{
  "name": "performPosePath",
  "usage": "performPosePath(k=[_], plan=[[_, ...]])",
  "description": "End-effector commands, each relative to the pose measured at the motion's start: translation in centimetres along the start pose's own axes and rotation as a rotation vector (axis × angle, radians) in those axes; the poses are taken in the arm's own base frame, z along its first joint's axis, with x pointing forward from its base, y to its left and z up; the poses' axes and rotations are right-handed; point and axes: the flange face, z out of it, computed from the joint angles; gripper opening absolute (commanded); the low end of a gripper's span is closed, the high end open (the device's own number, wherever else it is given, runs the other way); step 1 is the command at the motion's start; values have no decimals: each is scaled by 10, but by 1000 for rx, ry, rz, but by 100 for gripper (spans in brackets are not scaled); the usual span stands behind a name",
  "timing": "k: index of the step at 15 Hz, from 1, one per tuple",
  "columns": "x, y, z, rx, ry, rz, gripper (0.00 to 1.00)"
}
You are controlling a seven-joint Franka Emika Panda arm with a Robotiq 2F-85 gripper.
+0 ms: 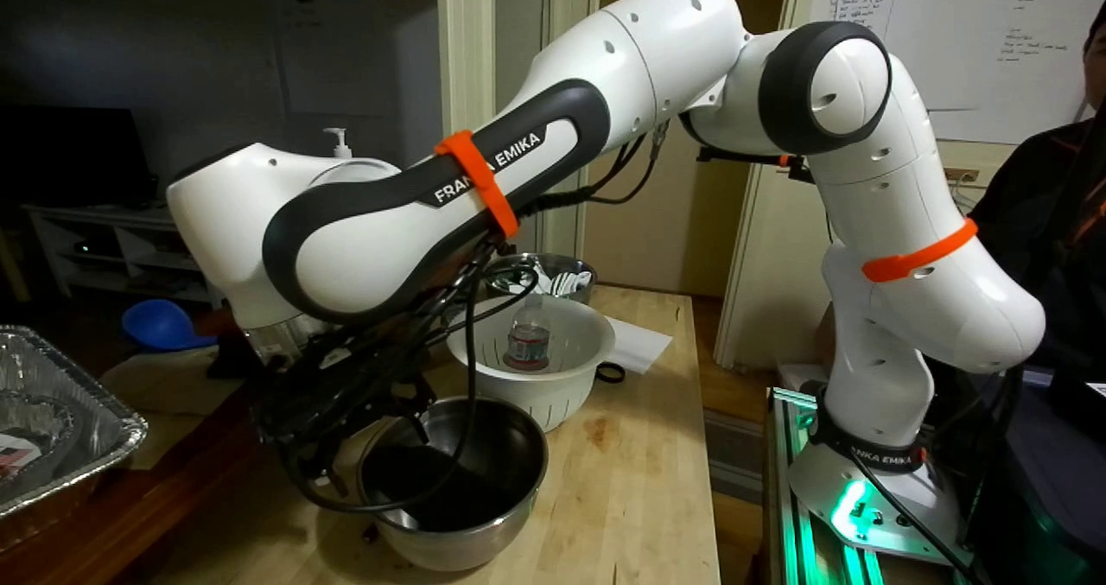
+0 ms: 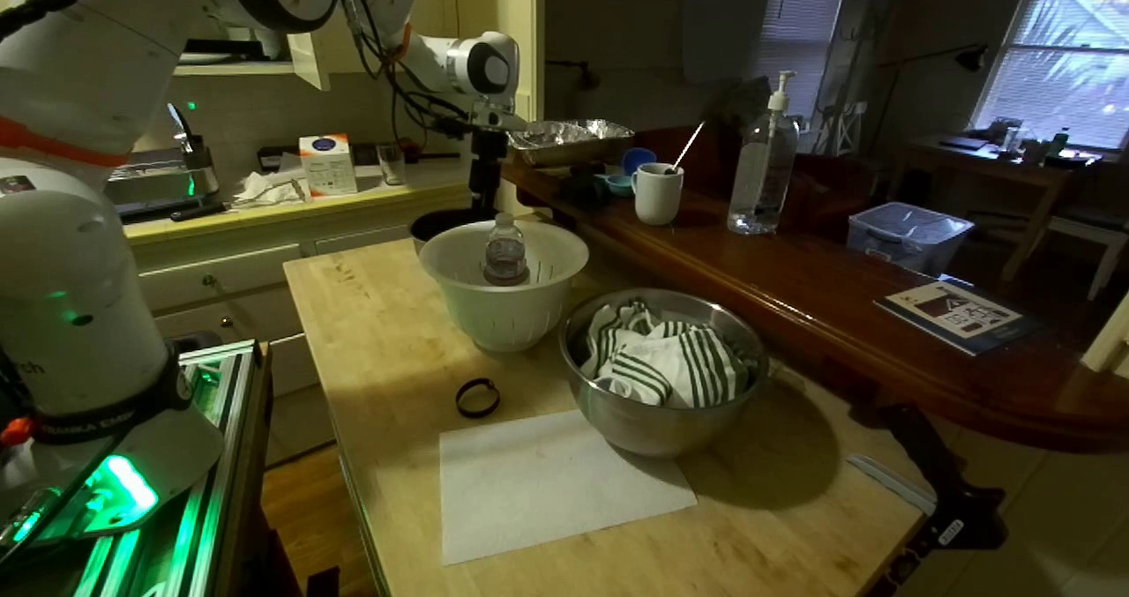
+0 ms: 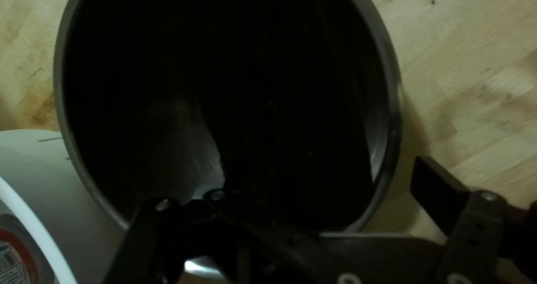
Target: Pick up the black object from the silver bowl and put it on the ball that is on the far right
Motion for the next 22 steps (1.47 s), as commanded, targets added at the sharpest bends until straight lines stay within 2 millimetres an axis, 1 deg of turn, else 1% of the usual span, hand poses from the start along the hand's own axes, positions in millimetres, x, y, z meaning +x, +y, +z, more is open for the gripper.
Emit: performPosePath(k=[1,6,7,13,20,22], plan=[[-8,7,4,-7,-15,30,100],[-11,18,-1,-2,-30,70,100],[-5,8,2,-14,-12,46,100],[-7,11,-2,-9,-17,50,100],[4,16,-8,9,-11,95,100],[6,17,-7,4,-13,100,100]])
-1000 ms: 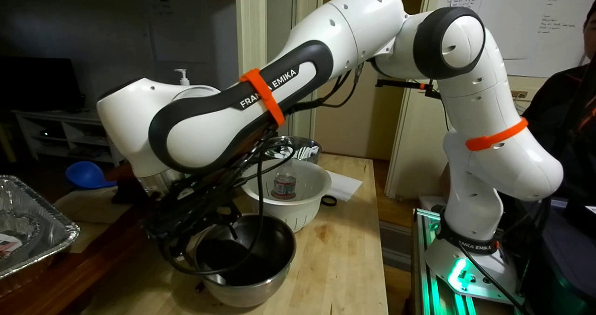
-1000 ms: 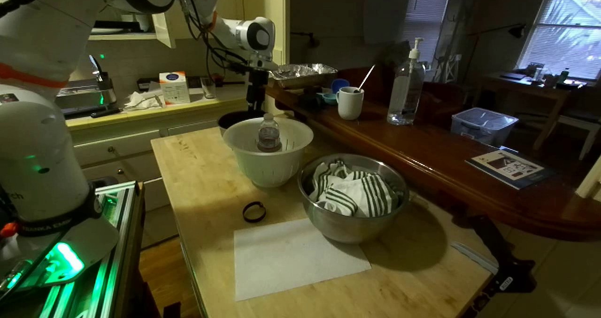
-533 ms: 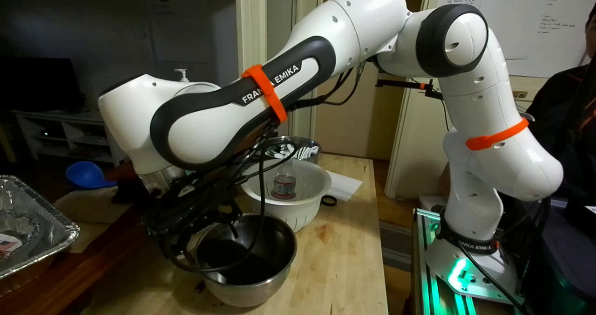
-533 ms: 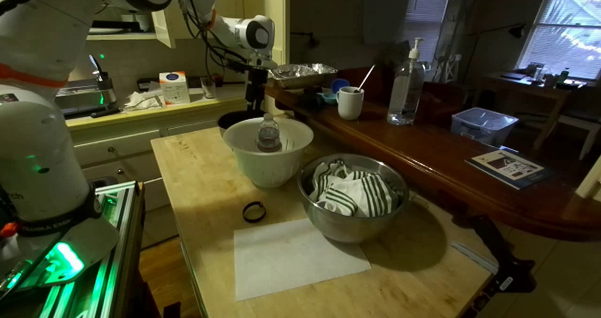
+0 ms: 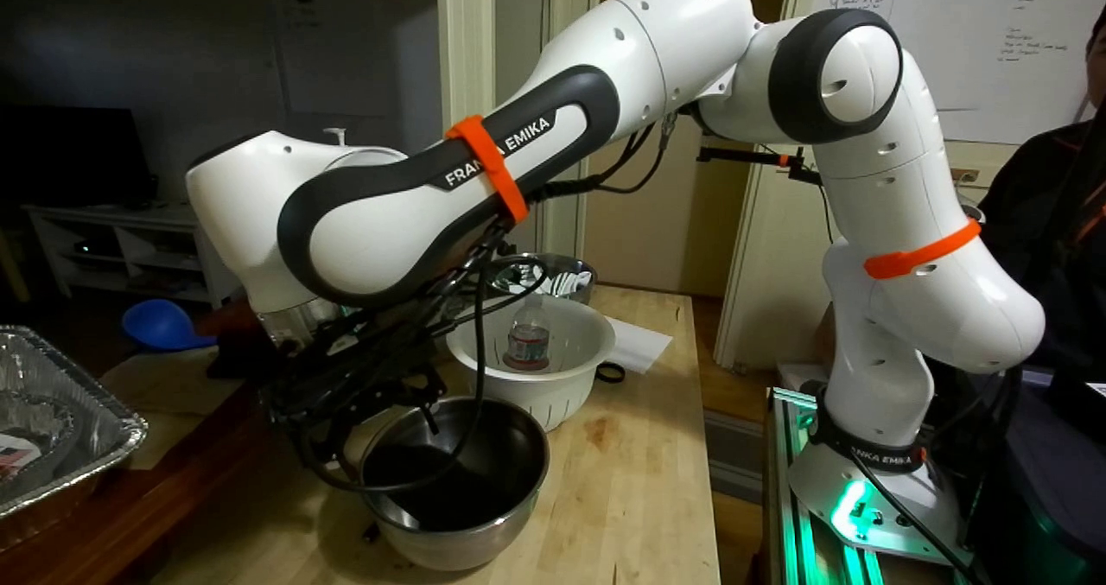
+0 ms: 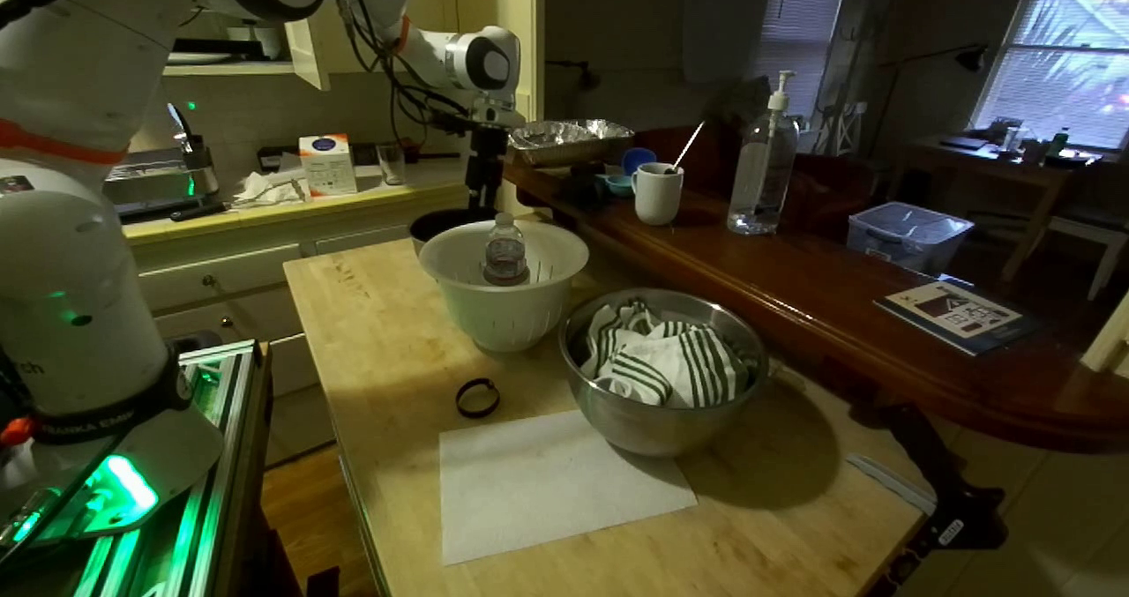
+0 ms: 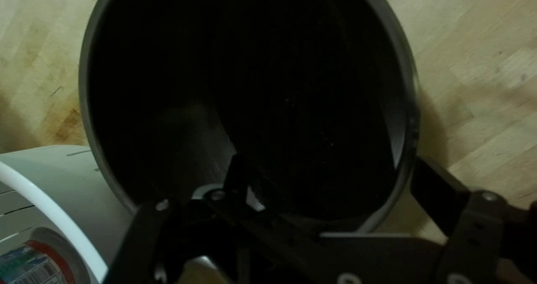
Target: Pick up the black object from the silver bowl and put it on the ball that is on the far right
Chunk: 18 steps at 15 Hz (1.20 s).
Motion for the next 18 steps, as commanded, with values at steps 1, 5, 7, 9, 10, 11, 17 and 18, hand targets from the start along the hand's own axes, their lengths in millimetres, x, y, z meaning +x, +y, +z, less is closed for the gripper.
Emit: performPosePath(k=[1,5,7,9,10,11,17,18], plan=[[2,2,0,0,-4,22,100],[2,1,3,-9,-6,18,100],[3,1,4,-11,-6,17,100],[2,0,4,-7,-4,12,100],[2,-1,3,-2,-5,10,100],[2,-2,2,-3,-3,9,100],[0,-8,3,-3,2,-1,100],[0,-8,4,-6,1,-1,100]])
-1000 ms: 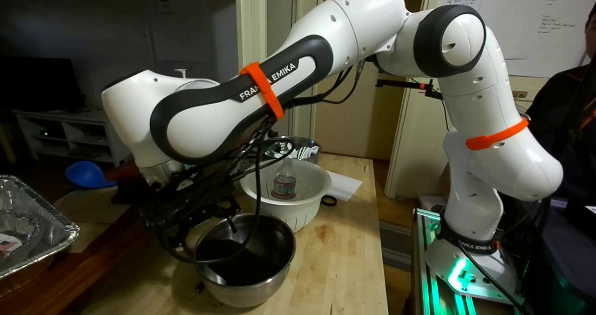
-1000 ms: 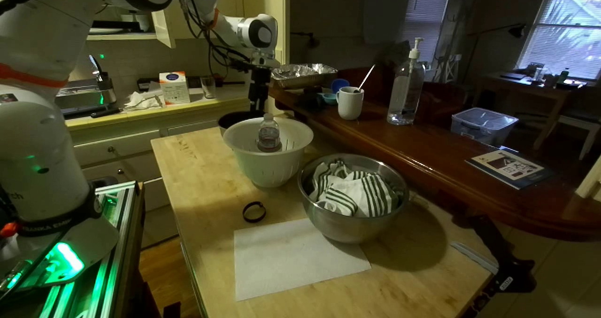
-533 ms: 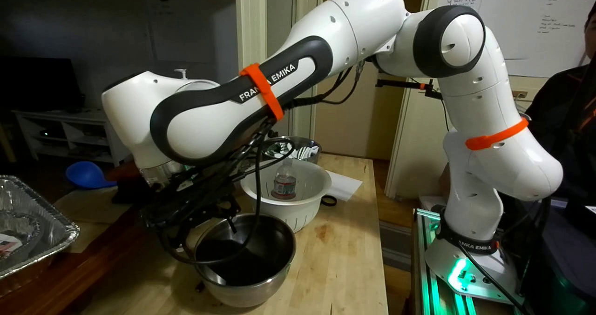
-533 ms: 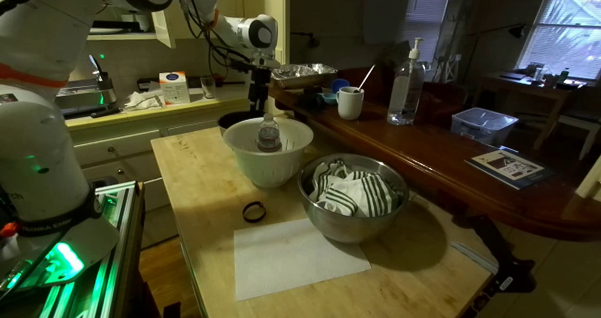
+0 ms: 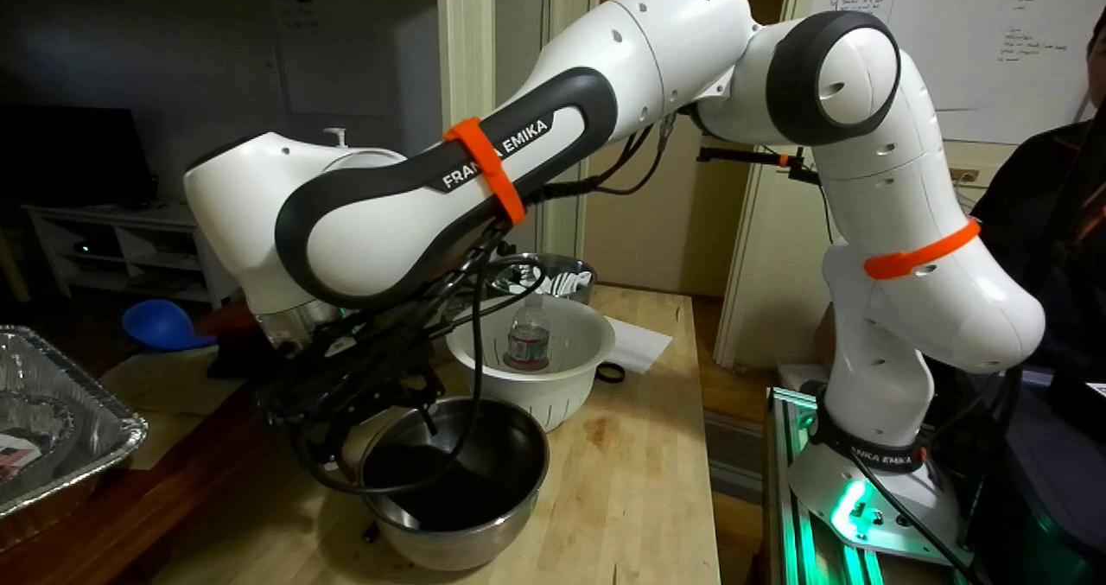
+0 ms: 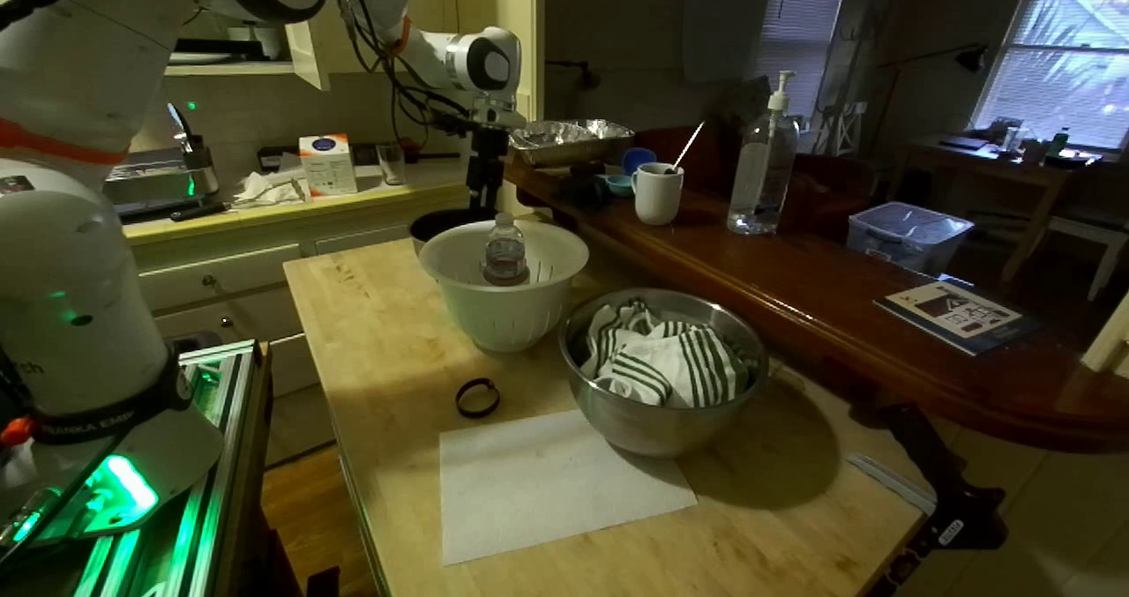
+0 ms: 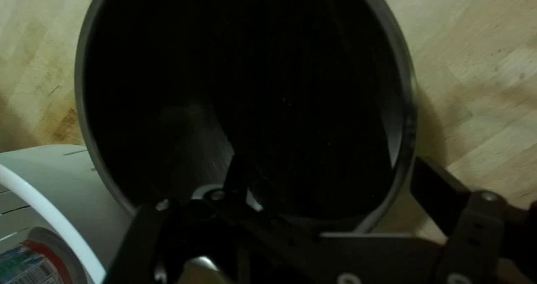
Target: Pick up the black object from the silver bowl and put it on the ball that is on the far right
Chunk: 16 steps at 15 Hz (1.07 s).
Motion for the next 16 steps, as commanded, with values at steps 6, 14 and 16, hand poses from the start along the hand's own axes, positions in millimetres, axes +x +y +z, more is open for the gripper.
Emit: performPosePath(k=[6,14,16], plan=[[2,-5,10,-22,-7,6,100],[8,2,4,-16,0,30,100],[9,3,2,-12,1,33,100]])
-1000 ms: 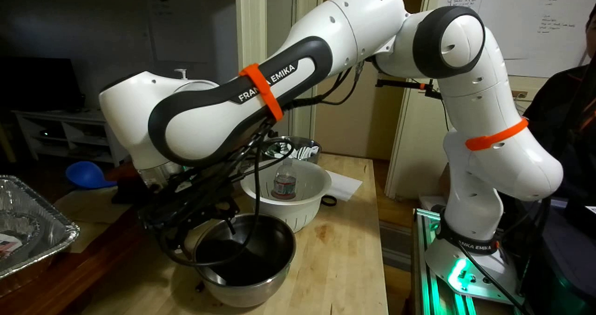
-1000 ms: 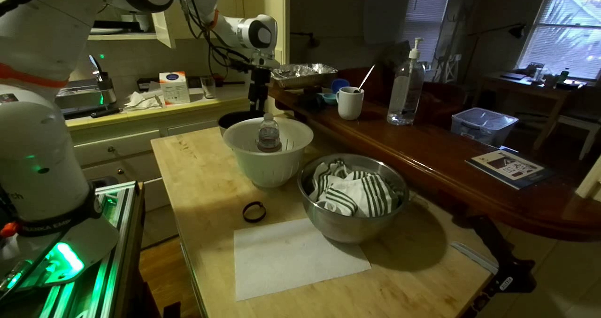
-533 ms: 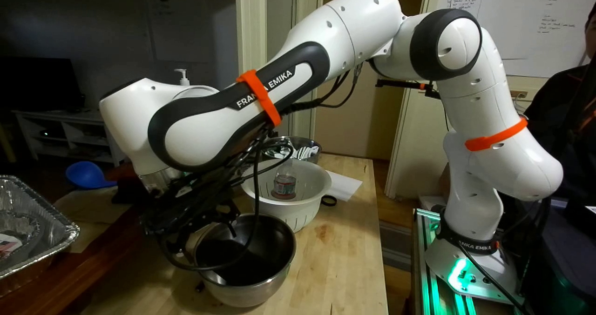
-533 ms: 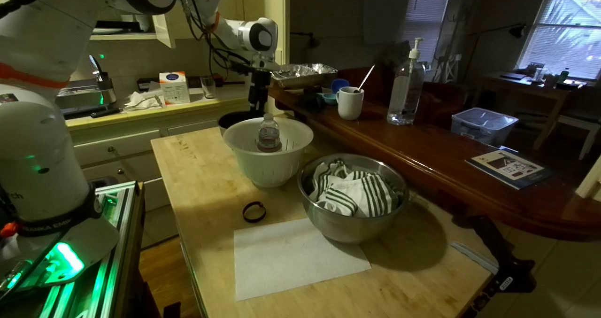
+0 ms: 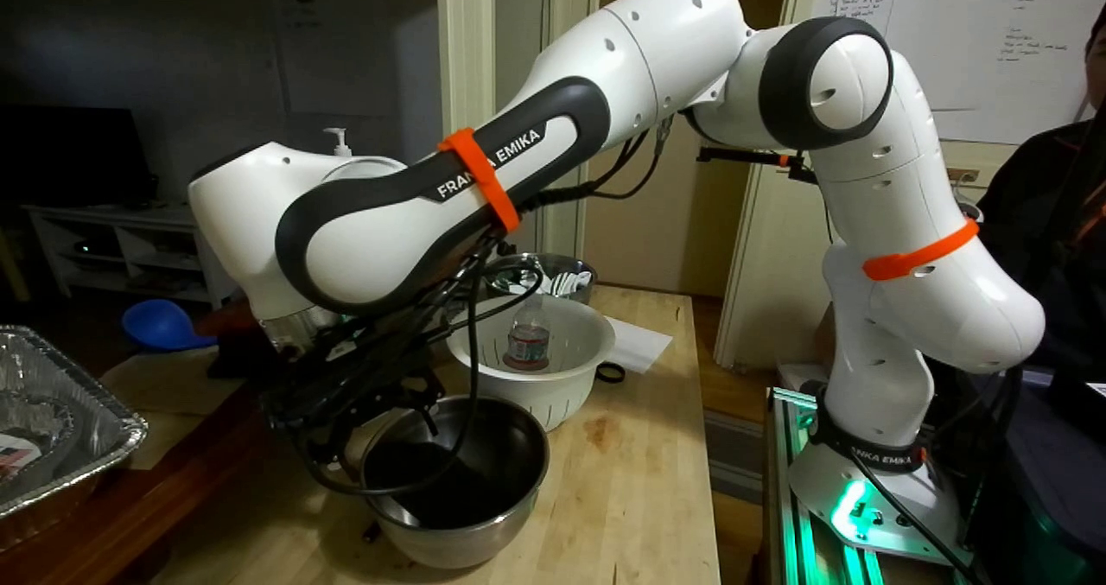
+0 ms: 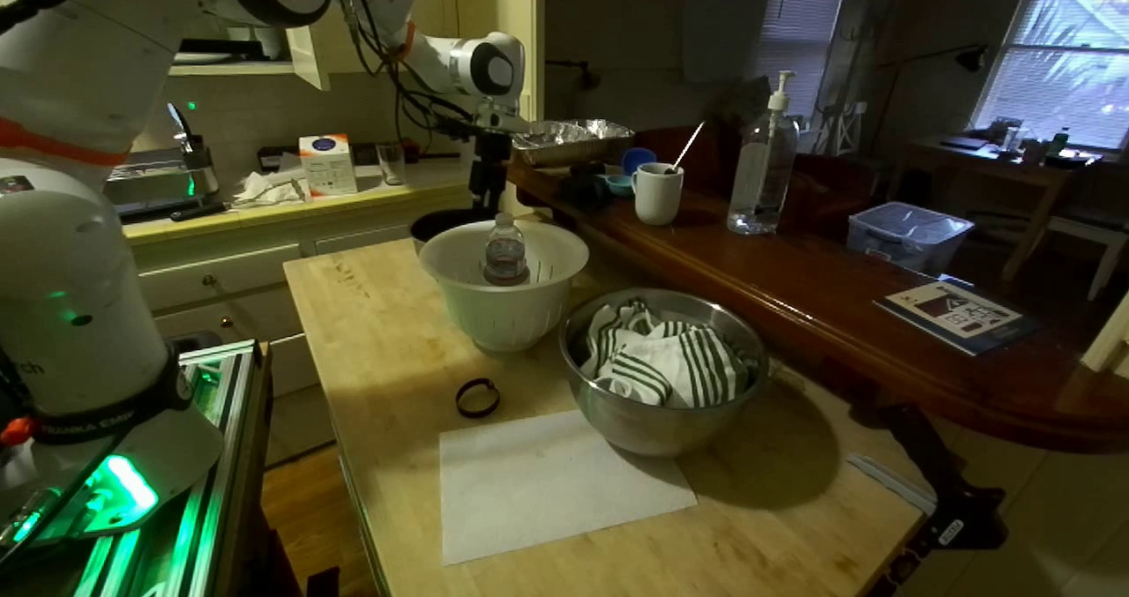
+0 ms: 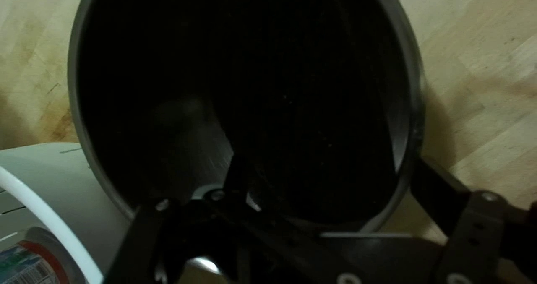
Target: Pick up the black object from the silver bowl and put it on the ball that is on the far right
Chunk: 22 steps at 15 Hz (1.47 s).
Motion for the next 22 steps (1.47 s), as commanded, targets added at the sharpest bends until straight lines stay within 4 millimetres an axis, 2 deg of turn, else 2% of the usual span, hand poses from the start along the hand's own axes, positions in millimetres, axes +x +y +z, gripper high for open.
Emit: performPosePath(k=[1,9,16,21,22], plan=[[1,4,-6,0,4,21,100],[0,6,-14,11,11,24,100],[-2,5,-7,-4,3,21,100],[-1,12,-6,-24,5,31,100],[-1,12,-4,-29,2,31,94]])
